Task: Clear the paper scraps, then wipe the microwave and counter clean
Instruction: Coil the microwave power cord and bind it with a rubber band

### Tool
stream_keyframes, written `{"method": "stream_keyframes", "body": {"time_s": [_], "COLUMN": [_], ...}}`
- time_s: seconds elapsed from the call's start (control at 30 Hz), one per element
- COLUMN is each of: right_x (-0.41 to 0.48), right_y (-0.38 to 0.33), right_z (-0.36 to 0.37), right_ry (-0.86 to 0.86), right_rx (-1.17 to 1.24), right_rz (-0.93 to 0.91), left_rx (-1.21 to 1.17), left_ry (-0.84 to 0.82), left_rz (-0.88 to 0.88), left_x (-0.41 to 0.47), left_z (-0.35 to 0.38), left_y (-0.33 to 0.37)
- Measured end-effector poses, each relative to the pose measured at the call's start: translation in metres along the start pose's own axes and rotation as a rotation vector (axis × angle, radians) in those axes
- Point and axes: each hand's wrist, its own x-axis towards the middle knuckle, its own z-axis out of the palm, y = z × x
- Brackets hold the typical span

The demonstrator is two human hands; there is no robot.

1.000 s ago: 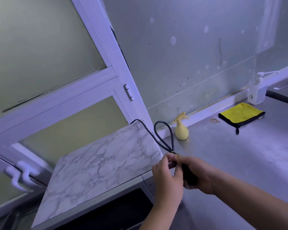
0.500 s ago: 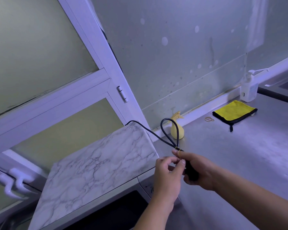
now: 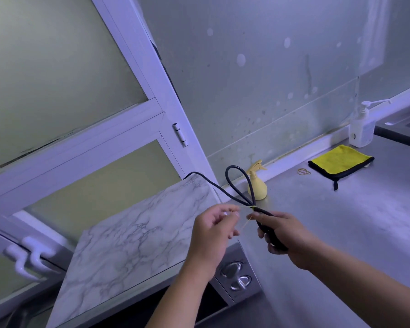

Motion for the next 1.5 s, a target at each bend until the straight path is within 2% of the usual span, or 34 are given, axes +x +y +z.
{"method": "stream_keyframes", "body": {"time_s": [0.1,0.2,0.27,0.43,0.57,0.6,0.67,0.73,0.77,0.83,0.87,0.93,1.0,1.1,1.17,1.27,1.33,1.43,1.5], "right_x": [-0.001,-0.002,-0.002,0.0,0.003,0.004,0.006,0.007,0.007,0.006,0.005,0.004,0.005,0.008,0.007,0.007,0.006,-0.002,-0.008], "right_y": [0.003,0.004,0.003,0.001,0.001,0.001,0.001,0.001,0.002,0.007,0.009,0.014,0.016,0.013,0.01,0.003,-0.003,-0.009,-0.009], "right_z": [0.006,0.013,0.017,0.02,0.013,0.009,-0.001,-0.011,-0.014,-0.015,-0.014,-0.008,-0.003,-0.002,-0.002,0.003,0.004,0.001,-0.001], "right_ry": [0.007,0.009,0.004,0.003,0.03,0.04,0.051,0.032,0.007,-0.048,-0.072,-0.116,-0.118,-0.117,-0.149,-0.146,-0.125,-0.191,-0.18], "right_rx": [-0.011,-0.053,-0.086,-0.105,-0.085,-0.069,-0.036,-0.039,-0.06,-0.137,-0.174,-0.219,-0.214,-0.21,-0.277,-0.391,-0.392,-0.327,-0.418], "right_rz": [-0.071,-0.134,-0.173,-0.209,-0.202,-0.192,-0.162,-0.111,-0.084,-0.052,-0.05,-0.063,-0.078,-0.122,-0.212,-0.419,-0.518,-0.565,-0.625], "left_rx": [0.213,0.644,0.846,1.129,1.246,1.272,1.329,1.232,1.167,1.143,1.203,1.386,1.476,1.325,1.06,0.629,0.487,0.343,0.244], "left_ry": [-0.037,-0.056,-0.029,-0.089,-0.327,-0.38,-0.394,-0.441,-0.53,-0.738,-0.815,-0.913,-0.935,-0.849,-0.784,-0.703,-0.651,-0.541,-0.438], "left_rz": [-0.021,0.044,0.064,0.072,0.032,0.101,0.457,0.766,0.823,0.762,0.705,0.64,0.482,0.137,-0.07,-0.267,-0.304,-0.26,-0.249], "left_x": [0.013,0.025,0.033,0.052,0.052,0.048,0.036,0.021,0.014,0.001,-0.003,-0.006,0.002,0.028,0.042,0.047,0.049,0.045,0.038], "left_z": [-0.009,-0.012,-0.012,-0.014,-0.01,-0.009,-0.008,-0.006,-0.005,-0.002,0.001,0.007,0.009,-0.008,-0.018,-0.019,-0.014,-0.006,0.002], "left_y": [0.001,0.004,0.009,0.025,0.034,0.036,0.039,0.042,0.044,0.045,0.046,0.047,0.049,0.046,0.042,0.037,0.032,0.025,0.015]}}
